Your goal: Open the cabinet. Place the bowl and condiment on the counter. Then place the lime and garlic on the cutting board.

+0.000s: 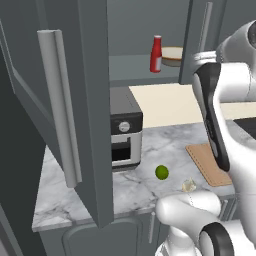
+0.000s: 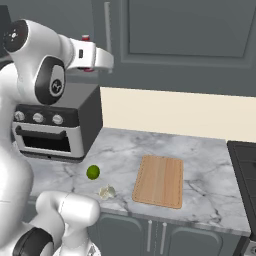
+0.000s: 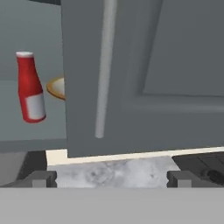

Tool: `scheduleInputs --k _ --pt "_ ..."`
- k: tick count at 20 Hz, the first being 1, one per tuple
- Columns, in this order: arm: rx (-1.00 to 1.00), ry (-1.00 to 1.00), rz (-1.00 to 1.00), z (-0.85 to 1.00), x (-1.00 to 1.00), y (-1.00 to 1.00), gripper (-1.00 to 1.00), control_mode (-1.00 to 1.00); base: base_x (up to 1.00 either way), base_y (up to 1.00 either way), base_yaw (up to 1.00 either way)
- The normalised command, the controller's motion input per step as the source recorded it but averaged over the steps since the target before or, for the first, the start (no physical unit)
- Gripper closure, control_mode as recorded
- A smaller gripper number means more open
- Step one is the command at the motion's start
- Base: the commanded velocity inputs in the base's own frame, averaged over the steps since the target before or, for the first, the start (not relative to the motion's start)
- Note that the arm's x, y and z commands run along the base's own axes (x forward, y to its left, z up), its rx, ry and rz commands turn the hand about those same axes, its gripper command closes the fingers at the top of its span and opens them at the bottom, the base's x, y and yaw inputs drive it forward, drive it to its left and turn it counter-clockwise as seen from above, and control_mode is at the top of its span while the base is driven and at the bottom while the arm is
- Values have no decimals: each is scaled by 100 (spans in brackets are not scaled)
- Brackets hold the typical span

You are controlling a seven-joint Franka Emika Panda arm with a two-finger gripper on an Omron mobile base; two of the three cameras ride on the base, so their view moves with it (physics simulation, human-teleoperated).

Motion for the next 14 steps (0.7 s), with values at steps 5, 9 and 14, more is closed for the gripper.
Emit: scheduleInputs --k 5,9,14 --pt "9 -1 -4 -4 58 -21 -100 -100 0 0 0" --pt "10 -3 0 -11 61 -35 -100 -100 0 0 0" --pt "3 -7 2 -7 76 -4 -100 -100 0 0 0"
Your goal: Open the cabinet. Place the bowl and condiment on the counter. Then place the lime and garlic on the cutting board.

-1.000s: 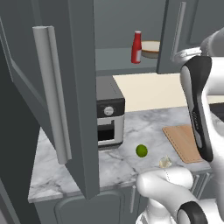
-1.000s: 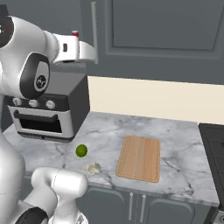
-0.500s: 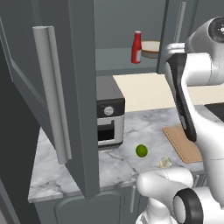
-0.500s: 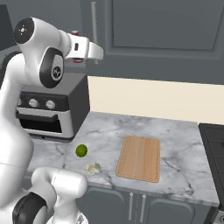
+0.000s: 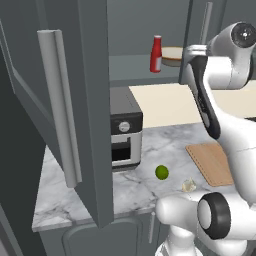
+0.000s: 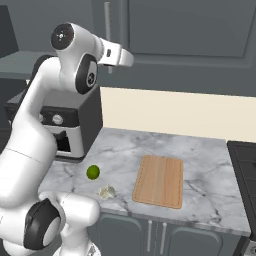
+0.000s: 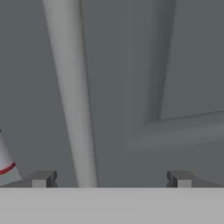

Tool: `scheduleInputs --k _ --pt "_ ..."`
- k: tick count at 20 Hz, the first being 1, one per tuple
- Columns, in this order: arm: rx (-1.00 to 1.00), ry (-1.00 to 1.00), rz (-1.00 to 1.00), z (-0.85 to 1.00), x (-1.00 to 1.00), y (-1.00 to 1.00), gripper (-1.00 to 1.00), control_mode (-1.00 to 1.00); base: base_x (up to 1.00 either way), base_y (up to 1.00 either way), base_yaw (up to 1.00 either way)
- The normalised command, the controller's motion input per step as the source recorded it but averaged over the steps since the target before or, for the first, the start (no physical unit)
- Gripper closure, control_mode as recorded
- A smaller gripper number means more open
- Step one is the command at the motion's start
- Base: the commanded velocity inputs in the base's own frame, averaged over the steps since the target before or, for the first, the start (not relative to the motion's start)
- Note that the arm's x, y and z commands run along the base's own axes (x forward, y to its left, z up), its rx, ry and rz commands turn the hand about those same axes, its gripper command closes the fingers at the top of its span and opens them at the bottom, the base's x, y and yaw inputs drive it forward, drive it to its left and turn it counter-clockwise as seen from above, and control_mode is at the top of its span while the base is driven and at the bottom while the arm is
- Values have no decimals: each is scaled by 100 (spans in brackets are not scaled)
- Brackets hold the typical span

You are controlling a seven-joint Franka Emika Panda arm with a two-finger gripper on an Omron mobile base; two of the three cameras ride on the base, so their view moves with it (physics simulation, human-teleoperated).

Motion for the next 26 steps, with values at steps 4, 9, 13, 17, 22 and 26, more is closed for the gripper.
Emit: scheduleInputs --k 4,9,13,17,22,26 --pt "0 -8 10 0 50 0 -100 -100 0 0 0" --pt "0 0 5 -10 43 0 100 -100 0 0 0" --pt "0 3 0 -2 11 0 100 -100 0 0 0" --pt "1 4 0 -2 -8 -9 100 -100 0 0 0" --pt "3 1 0 0 -79 -45 100 -100 0 0 0" --pt "5 2 0 0 -100 -61 100 -100 0 0 0"
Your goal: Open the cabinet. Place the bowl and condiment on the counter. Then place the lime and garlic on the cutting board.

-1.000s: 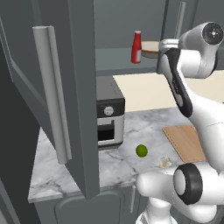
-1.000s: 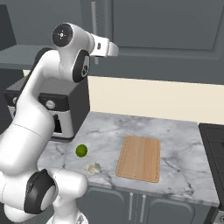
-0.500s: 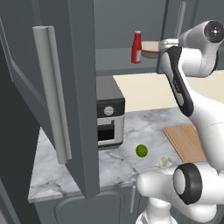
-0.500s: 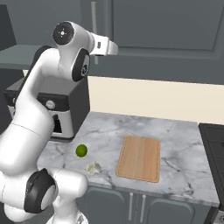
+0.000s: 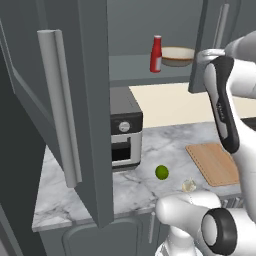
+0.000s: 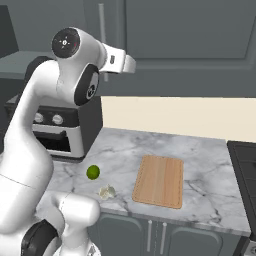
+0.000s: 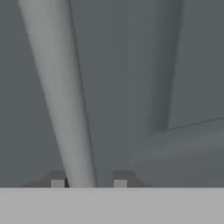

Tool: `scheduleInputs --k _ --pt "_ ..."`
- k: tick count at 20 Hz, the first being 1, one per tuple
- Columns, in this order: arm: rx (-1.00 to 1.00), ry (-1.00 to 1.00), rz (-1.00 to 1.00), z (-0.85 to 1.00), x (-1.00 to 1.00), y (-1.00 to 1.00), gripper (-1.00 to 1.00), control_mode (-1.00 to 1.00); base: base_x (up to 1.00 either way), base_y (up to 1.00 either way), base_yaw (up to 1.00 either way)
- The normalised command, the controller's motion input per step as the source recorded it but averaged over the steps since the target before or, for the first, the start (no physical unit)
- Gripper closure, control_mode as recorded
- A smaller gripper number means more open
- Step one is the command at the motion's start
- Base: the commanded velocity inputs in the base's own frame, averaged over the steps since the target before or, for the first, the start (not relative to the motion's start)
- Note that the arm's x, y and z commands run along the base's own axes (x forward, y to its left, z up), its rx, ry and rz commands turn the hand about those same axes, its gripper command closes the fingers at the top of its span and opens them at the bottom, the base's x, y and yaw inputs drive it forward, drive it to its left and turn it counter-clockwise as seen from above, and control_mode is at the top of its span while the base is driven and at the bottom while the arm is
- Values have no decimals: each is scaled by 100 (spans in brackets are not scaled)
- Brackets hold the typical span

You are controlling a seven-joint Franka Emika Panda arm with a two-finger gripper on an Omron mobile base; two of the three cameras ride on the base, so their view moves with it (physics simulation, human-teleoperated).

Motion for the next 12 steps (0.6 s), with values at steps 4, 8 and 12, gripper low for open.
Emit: scheduleInputs --k 4,8,12 --pt "5 5 0 0 -100 -63 100 -100 0 0 0" --pt "5 7 0 0 -100 -59 100 -100 0 0 0" --pt "5 8 -2 0 -100 -58 100 -100 0 0 0"
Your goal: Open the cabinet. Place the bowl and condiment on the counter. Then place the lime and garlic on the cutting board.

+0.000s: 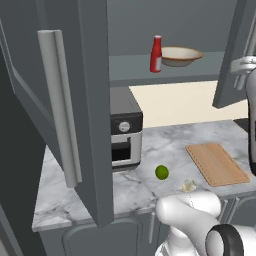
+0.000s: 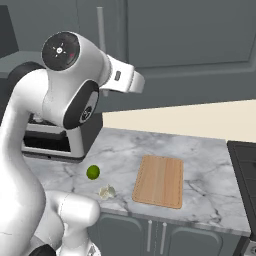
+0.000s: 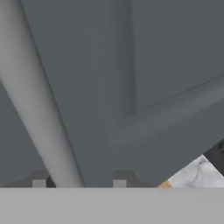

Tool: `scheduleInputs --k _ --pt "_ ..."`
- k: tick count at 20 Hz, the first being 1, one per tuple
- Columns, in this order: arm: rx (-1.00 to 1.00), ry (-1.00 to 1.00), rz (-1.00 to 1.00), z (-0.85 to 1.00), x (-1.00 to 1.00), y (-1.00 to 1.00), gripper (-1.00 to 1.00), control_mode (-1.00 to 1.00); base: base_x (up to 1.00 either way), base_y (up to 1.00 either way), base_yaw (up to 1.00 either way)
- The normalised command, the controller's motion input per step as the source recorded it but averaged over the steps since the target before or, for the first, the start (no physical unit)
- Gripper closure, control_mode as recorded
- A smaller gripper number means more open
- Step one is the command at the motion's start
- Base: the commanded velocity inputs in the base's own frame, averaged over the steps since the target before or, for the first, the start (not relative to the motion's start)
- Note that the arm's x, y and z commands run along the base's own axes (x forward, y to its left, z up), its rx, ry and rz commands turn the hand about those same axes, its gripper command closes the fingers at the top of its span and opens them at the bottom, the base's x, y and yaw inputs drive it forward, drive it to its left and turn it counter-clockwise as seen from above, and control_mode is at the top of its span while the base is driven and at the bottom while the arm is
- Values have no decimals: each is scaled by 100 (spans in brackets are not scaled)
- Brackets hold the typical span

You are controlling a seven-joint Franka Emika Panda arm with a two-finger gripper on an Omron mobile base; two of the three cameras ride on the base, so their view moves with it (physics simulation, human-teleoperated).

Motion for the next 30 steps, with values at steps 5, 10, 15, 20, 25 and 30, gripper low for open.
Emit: scheduleInputs --k 5,10,15,20,25,30 --pt "-5 5 -1 0 -100 7 -100 -100 0 0 0" --pt "-41 0 0 11 -87 100 -100 -100 0 0 0" --pt "-49 14 0 18 -25 100 -100 -100 0 0 0" --pt "-35 35 -9 0 76 83 -100 -100 0 0 0" --pt "-15 44 -18 -11 100 -5 -100 -100 0 0 0" --pt "-18 30 -15 -15 99 -41 -100 -100 0 0 0"
